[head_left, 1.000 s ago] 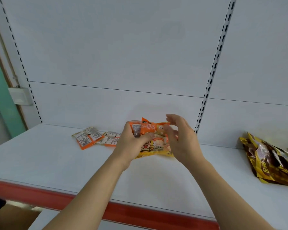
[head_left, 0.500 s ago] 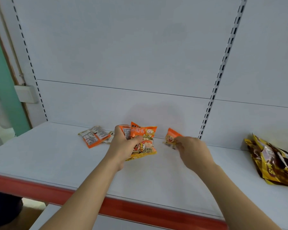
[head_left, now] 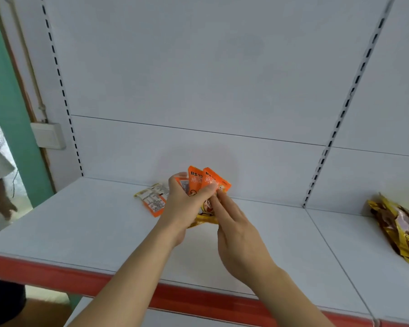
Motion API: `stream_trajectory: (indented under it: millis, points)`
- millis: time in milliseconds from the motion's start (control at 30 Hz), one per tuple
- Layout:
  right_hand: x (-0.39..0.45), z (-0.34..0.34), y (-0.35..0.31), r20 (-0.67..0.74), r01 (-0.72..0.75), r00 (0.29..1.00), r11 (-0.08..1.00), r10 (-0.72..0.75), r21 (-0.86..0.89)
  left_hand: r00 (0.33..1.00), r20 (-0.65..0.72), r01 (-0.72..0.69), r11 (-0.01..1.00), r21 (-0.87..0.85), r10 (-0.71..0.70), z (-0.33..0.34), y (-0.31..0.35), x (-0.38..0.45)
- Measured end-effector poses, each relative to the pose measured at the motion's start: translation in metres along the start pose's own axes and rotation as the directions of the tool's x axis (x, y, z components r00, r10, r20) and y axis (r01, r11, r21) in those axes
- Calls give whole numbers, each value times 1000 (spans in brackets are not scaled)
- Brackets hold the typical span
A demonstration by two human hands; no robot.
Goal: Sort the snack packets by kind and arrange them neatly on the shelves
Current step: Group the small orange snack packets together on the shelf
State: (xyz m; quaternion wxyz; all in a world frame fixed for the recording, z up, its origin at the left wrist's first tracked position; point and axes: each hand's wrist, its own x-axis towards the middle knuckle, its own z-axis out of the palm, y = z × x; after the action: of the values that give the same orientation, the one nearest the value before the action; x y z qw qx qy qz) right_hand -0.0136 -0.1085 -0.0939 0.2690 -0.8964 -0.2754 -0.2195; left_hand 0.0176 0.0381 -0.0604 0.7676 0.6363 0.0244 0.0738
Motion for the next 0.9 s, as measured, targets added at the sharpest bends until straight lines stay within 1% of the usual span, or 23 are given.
stream_trajectory:
  millis: [67, 133, 167, 233, 267, 300, 333, 367, 400, 467, 500, 533, 600, 667, 733, 767, 800, 833, 867, 900]
  points:
    - [7, 1, -11, -47, 53, 998, 998, -52, 32, 999, 42, 17, 999, -50, -15, -10, 1, 2]
    - [16, 4, -21, -81, 100, 992, 992, -94, 79, 999, 51, 1, 999, -53, 2, -19, 2, 4]
    - [21, 7, -24, -93, 79, 993, 988, -67, 136, 999, 30, -24, 999, -44, 26, -25, 3, 5]
    - [32, 15, -26, -143, -14, 988, 965, 53, 262, 995, -48, -86, 996, 27, 88, -39, 6, 10]
    - [38, 20, -24, -169, -83, 977, 959, 132, 272, 991, -84, -99, 993, 60, 104, -49, 7, 14]
    - [45, 24, -21, -177, -164, 962, 960, 207, 229, 988, -112, -96, 993, 74, 104, -60, 8, 18]
    - [51, 28, -18, -144, -249, 953, 959, 268, 138, 987, -130, -83, 994, 74, 92, -73, 9, 21]
    - [58, 33, -14, -57, -318, 946, 948, 318, 22, 987, -144, -65, 995, 76, 76, -85, 9, 25]
    - [65, 40, -11, 60, -342, 935, 935, 348, -94, 987, -150, -49, 996, 77, 60, -97, 9, 26]
    - [75, 54, -5, 268, -293, 894, 921, 359, -257, 989, -143, -10, 996, 89, 23, -115, 8, 28]
    - [79, 59, -2, 322, -273, 872, 913, 368, -304, 991, -135, 5, 995, 103, 9, -122, 6, 29]
    - [82, 63, 0, 336, -276, 859, 902, 386, -332, 992, -125, 16, 993, 116, -1, -127, 4, 30]
    - [86, 65, 2, 275, -298, 867, 875, 415, -381, 993, -115, 34, 992, 124, -19, -134, 2, 31]
    - [84, 59, 0, 188, -306, 879, 820, 439, -484, 994, -106, 42, 991, 129, -28, -136, 1, 32]
    - [80, 49, -3, 77, -351, 886, 771, 457, -532, 995, -97, 38, 990, 135, -25, -135, 1, 34]
    - [78, 43, -5, -16, -393, 894, 768, 447, -506, 995, -99, 30, 990, 140, -16, -134, 1, 34]
    - [76, 41, -10, -125, -426, 901, 789, 416, -442, 995, -100, 21, 989, 149, -6, -133, 0, 34]
    - [75, 40, -17, -236, -429, 901, 832, 365, -352, 995, -100, 8, 987, 161, 9, -131, -1, 34]
    - [74, 42, -29, -316, -376, 904, 888, 288, -265, 995, -96, -7, 984, 177, 24, -128, -2, 34]
    - [74, 47, -42, -356, -292, 912, 931, 202, -220, 995, -91, -20, 982, 188, 38, -124, -3, 33]
